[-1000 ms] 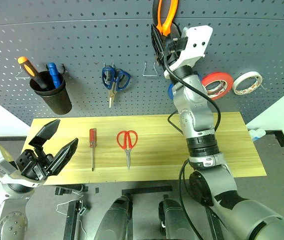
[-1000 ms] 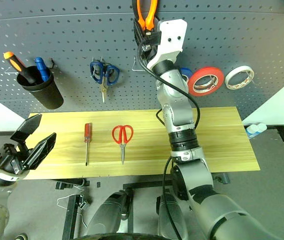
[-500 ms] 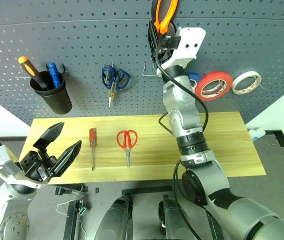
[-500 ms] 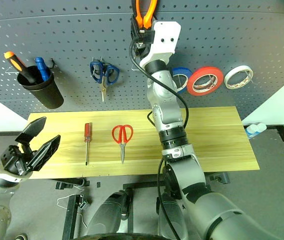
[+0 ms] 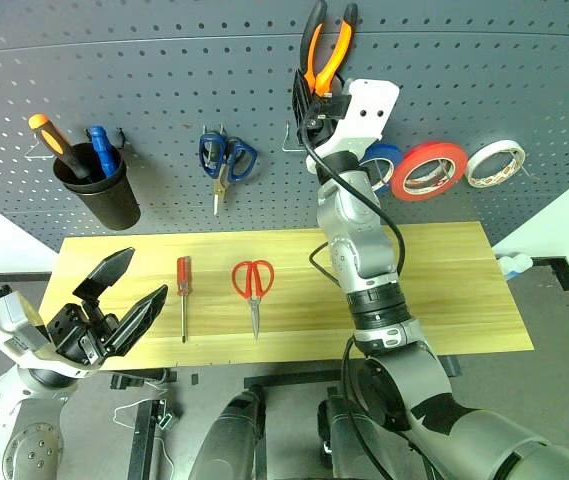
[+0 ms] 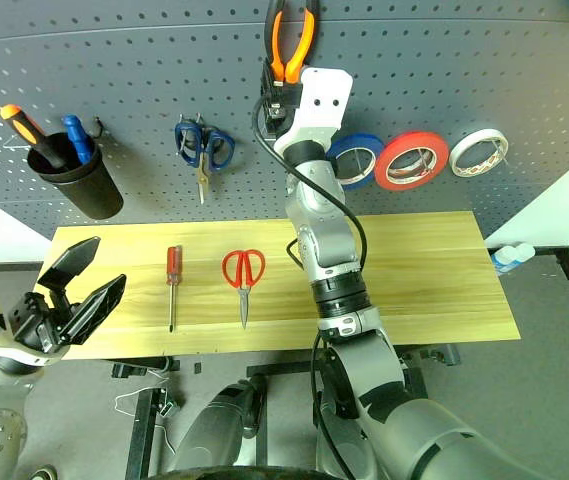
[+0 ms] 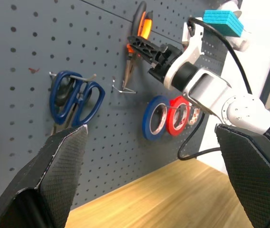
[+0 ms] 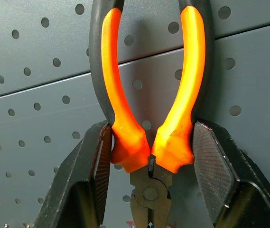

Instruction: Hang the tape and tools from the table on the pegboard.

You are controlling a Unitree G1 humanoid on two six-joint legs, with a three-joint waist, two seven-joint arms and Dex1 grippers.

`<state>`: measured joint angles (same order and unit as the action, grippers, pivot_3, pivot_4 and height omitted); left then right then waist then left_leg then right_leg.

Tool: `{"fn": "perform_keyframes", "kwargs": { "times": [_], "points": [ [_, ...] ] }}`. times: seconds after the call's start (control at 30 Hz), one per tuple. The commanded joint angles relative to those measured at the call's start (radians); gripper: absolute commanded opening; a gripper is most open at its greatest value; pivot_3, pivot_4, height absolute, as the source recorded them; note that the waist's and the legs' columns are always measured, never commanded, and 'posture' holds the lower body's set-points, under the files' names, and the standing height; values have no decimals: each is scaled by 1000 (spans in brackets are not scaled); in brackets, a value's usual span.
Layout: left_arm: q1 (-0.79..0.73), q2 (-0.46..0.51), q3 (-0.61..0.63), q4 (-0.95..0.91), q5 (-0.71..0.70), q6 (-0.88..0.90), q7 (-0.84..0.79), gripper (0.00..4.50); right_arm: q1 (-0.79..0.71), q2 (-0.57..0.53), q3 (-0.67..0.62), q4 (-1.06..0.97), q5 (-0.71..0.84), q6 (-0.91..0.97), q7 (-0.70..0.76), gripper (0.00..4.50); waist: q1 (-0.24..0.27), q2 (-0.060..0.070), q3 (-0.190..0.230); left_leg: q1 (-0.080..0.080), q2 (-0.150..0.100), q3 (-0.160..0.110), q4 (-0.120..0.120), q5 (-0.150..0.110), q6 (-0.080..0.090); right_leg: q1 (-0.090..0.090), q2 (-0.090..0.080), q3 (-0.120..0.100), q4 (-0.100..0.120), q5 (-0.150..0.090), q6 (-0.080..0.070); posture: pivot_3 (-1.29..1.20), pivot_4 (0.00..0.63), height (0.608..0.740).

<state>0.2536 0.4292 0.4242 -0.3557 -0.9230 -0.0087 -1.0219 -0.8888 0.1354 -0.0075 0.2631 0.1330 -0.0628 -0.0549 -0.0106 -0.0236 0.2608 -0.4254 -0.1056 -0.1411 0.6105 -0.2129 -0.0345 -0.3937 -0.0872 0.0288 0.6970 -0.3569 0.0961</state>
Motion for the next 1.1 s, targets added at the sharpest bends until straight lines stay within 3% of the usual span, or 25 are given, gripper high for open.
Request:
{"fn": "perform_keyframes", "kwargs": {
  "times": [0.03,0.57,0.8,1.1],
  "points": [
    [3,-4,12,2,5,-8,-18,4500,26,45,17,-68,1,10,-15,2138,0,0,1,0,0,0,0,0,0,0,0,0,0,0,0,197,292,740],
    [-49,-12,15,92,22,-21,-83,4500,161,77,104,-216,29,129,-80,2130,0,1,4,-1,0,0,-10,3,-5,0,0,-1,-12,0,0,185,286,740],
    [-54,-25,20,114,33,-32,-101,4500,151,66,103,-223,62,160,-72,4461,-1,1,4,-1,1,0,-13,4,-6,-1,0,-1,-13,0,0,182,282,740],
    [-70,-35,15,144,44,-46,-126,4500,160,48,114,-256,75,198,-54,4488,-1,1,4,-1,1,0,-13,4,-6,-1,0,-1,-13,0,0,176,268,740]
  ]
}}
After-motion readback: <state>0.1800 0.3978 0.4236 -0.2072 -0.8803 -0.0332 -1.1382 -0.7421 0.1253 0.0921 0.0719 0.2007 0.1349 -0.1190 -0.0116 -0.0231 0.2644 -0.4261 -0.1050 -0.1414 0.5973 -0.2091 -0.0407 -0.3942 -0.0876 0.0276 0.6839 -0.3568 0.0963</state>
